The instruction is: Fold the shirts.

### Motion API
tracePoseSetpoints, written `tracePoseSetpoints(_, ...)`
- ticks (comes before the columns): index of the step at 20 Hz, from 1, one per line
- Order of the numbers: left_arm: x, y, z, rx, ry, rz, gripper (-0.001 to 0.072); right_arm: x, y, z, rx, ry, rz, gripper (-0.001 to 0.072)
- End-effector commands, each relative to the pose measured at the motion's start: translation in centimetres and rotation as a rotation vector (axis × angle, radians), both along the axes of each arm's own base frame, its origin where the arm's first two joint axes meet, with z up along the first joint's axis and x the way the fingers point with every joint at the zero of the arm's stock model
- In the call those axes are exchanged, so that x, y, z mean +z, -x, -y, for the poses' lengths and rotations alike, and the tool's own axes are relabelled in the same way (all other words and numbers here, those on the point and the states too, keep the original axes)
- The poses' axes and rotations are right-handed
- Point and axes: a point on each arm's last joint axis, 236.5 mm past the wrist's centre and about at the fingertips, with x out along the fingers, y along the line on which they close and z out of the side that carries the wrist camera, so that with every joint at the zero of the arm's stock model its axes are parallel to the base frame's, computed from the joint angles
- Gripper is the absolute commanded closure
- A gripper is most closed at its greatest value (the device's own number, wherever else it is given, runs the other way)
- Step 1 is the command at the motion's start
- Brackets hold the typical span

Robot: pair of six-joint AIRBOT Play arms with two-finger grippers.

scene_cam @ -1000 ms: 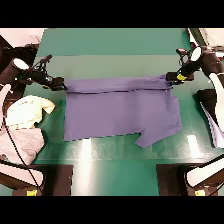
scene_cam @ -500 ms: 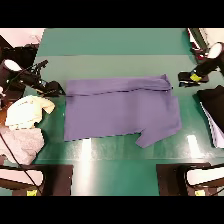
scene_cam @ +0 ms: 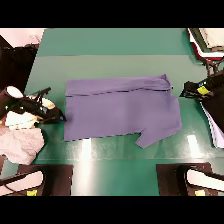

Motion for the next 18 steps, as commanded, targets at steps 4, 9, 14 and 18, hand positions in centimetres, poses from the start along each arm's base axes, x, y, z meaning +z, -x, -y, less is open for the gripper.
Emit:
tracePoseSetpoints(4,-2.5,5.5,0.6,0.009,-0.009,-0.099,0.0162,-0.1,0.7,-0.6,-0.002,-0.025,0.006,0.0373)
tracePoseSetpoints(9,-2.6,6.2,1.2,0.006,0.015,-0.116,0.031,0.0,0.6,-1.0,-0.004,-0.042,0.01,0.0373)
tracePoseSetpoints(14,-2.4,6.3,1.4,0.003,0.028,-0.123,0.0352,-0.2,1.3,-0.9,0.004,-0.038,-0.017,0.0373)
tracePoseSetpoints(18,-1.9,6.2,2.2,-0.022,0.069,-0.105,0.0683,-1.6,3.2,-1.0,-0.006,-0.05,-0.066,0.0373)
